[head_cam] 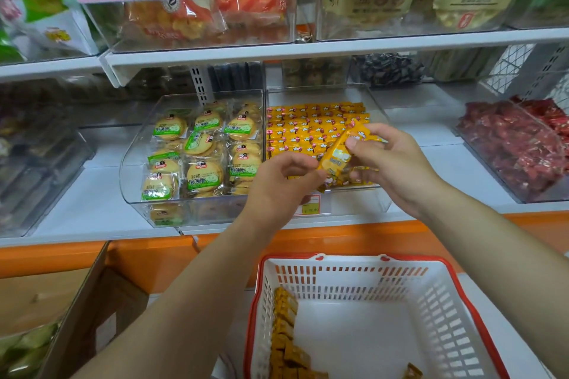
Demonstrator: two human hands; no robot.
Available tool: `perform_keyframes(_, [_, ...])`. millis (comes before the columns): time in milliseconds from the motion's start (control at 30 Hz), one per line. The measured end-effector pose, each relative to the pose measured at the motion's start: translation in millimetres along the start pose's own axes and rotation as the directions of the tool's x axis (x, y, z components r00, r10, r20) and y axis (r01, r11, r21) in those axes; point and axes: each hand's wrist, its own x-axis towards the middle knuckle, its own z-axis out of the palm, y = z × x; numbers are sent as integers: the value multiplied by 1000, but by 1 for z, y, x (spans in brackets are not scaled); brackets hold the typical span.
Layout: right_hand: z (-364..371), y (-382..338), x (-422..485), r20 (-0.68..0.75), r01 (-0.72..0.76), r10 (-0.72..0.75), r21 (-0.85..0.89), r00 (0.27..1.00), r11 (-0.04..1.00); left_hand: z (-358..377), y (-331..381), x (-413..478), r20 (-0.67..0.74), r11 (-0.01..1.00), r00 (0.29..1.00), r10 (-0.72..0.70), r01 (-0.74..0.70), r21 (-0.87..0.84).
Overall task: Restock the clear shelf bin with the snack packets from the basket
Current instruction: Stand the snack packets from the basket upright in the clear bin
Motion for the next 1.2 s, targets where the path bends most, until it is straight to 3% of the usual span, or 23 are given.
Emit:
perform_keyframes(67, [-3,2,10,-14,13,-14,-81,1000,997,-2,-7,3,-37,971,996,79,-69,229])
perform_keyframes(167, [-10,5,30,-20,106,-123,-380,992,919,-9,-18,8,-21,761,981,193,-136,635])
perform_keyframes(300, [-10,17,57,84,202,-209,-735,974,647,-9,-33,11,78,521,982,175,-159,838])
perform_keyframes(400, [-3,33,70,170,232,-170,-844,971,484,-5,-40,11,102,394,971,216,-182,901])
perform_keyframes(667, [16,56,70,101,151,-133,-878,986,454,-3,-44,13,73,361,968,242,-160,919])
perform_keyframes(767, [15,46,58,83,120,-109,-912,991,391,-3,-33,10,61,411,973,223,-151,899])
perform_keyframes(867, [5,25,33,89,151,-204,-938,975,312,-4,-16,-3,52,416,939,340,-199,887])
perform_keyframes(933, [-6,16,6,123,222,-280,-907,952,358,-3,-13,-19,55,467,920,387,-247,849])
perform_keyframes(1033, [-23,30,-40,188,275,-231,-854,955,441,5,-35,-47,138,587,981,136,-193,787])
perform_keyframes(1133, [-41,87,-74,257,206,47,-860,965,467,15,-85,-65,249,439,947,-204,-139,888])
perform_keyframes(1200, [-51,139,-87,274,116,255,-859,927,498,20,-123,-71,248,359,897,-366,-109,927])
